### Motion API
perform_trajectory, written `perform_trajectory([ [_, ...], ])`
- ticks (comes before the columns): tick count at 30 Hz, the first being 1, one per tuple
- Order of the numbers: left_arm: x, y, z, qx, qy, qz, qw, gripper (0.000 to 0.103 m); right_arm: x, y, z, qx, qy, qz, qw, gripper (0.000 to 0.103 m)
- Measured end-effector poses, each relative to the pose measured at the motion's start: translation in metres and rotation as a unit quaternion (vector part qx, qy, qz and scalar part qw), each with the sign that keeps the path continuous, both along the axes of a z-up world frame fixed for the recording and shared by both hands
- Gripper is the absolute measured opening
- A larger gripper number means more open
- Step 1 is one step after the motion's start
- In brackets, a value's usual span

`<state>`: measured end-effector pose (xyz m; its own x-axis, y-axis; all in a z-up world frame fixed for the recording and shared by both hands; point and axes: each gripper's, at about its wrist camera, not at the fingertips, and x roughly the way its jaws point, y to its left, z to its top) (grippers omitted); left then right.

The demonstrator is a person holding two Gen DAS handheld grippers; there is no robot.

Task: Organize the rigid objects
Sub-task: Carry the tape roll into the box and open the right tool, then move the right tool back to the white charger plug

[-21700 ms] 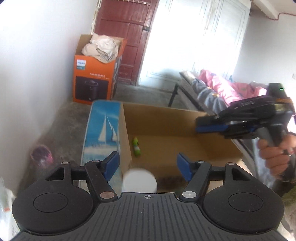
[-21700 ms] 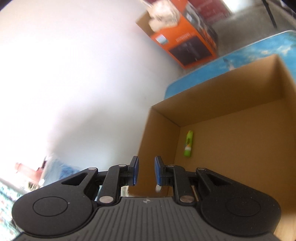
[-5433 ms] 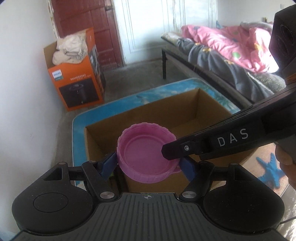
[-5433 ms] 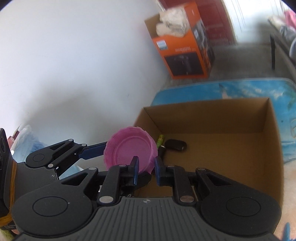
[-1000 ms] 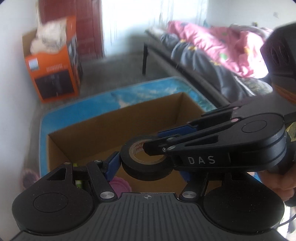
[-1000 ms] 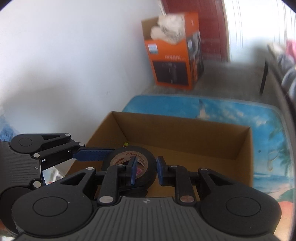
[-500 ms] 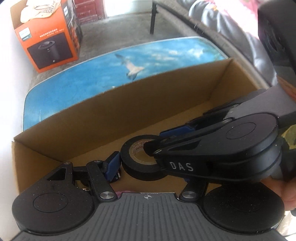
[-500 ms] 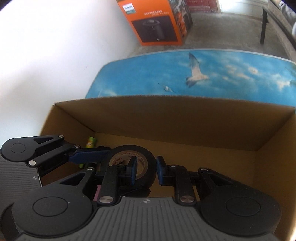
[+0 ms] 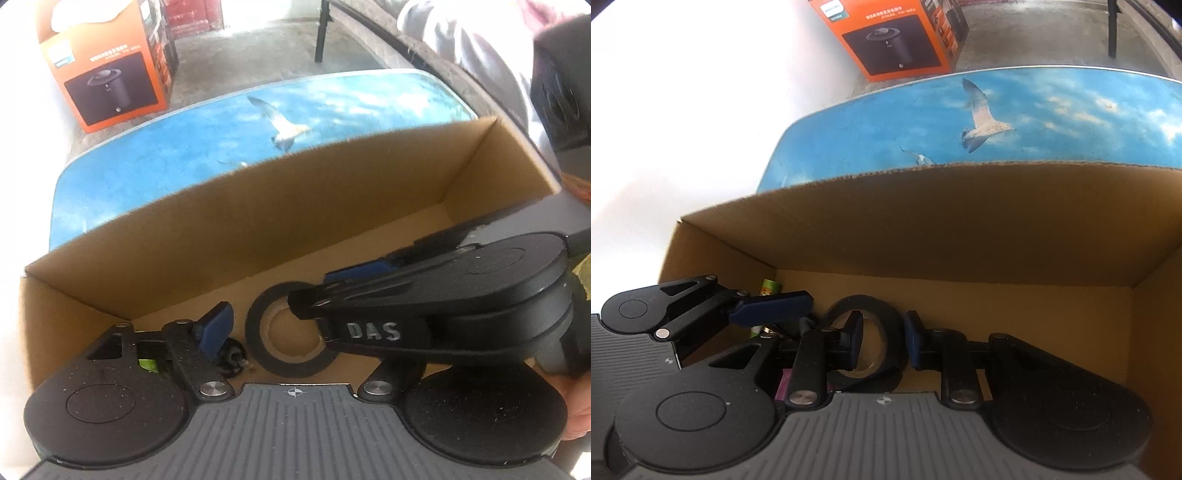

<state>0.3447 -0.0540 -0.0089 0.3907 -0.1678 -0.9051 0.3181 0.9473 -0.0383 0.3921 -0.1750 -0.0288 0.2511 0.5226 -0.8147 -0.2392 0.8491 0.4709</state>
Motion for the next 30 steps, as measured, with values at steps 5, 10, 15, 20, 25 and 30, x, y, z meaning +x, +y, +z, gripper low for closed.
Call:
perform_trajectory([
  [5,-0.021,0.014,0.029,-0.038,-0.030,0.011,0.9988,0.085,-0.020,-0.019,0.034,0.046,-0.027,-0.013,0.999,0.028],
  [10,-0.069,0.026,0.074,-0.074,-0.089,-0.003,0.9933,0.094,-0.075,-0.048,0.093,0.083,-0.103,-0.018,0.991,0.055],
  [15,-0.138,0.040,0.118,-0.108,-0.155,-0.013,0.9819,0.099,-0.157,-0.075,0.147,0.085,-0.199,-0.007,0.976,0.087],
  [20,-0.208,0.041,0.134,-0.114,-0.217,-0.034,0.9688,0.102,-0.236,-0.085,0.174,0.017,-0.290,0.003,0.957,0.103],
  [25,-0.263,0.038,0.105,-0.112,-0.248,-0.023,0.9621,0.102,-0.291,-0.073,0.164,-0.098,-0.327,0.004,0.940,0.103],
  [30,-0.290,0.033,0.055,-0.173,-0.178,-0.016,0.9687,0.103,-0.318,-0.057,0.131,-0.171,-0.312,0.016,0.934,0.103],
])
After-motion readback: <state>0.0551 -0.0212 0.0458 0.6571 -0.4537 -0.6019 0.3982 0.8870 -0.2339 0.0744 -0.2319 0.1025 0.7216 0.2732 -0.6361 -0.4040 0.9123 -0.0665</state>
